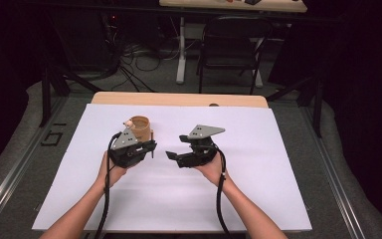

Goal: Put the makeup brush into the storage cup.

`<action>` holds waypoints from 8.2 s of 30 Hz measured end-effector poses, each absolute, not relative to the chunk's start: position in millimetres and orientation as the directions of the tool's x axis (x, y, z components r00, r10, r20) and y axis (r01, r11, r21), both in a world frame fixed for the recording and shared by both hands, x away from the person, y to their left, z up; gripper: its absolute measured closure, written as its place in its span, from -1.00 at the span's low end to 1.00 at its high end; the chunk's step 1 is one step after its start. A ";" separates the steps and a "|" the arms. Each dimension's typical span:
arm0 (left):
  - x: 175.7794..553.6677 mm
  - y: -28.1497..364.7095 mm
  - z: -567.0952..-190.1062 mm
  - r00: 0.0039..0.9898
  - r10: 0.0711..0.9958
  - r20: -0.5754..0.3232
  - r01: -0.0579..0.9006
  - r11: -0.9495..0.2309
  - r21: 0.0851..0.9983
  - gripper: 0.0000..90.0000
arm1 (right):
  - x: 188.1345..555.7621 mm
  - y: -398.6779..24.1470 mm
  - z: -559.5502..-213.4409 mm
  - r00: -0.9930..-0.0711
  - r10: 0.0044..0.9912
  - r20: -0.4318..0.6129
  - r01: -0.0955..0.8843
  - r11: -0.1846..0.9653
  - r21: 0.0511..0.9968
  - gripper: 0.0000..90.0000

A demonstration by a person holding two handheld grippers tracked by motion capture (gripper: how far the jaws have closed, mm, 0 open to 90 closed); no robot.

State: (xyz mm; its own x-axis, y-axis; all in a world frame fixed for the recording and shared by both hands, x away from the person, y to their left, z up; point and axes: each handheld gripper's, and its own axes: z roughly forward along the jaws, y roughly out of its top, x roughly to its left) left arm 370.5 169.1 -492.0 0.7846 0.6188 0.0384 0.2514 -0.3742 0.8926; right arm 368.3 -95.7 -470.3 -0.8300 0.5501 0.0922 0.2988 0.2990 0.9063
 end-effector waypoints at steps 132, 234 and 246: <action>463.4 207.9 -477.4 0.587 0.807 0.053 0.323 -0.294 0.899 0.83 | 329.3 -179.9 -509.9 -0.733 0.681 0.006 0.281 0.294 0.914 -1.00; 279.1 257.7 -525.2 0.635 0.766 0.099 0.188 -0.278 0.942 -1.00 | 287.7 -225.2 -512.6 -0.701 0.711 -0.057 0.155 0.230 0.961 -1.00; 266.1 265.2 -530.2 0.628 0.771 0.106 0.178 -0.276 0.945 -1.00 | 279.4 -232.4 -514.1 -0.689 0.721 -0.071 0.149 0.237 0.960 -1.00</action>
State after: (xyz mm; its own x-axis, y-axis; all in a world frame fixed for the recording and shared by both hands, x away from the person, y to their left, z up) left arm 266.1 265.2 -530.2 0.6281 0.7708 0.1065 0.1781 -0.2756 0.9446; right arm 279.4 -232.4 -514.1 -0.6894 0.7209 -0.0707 0.1489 0.2366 0.9601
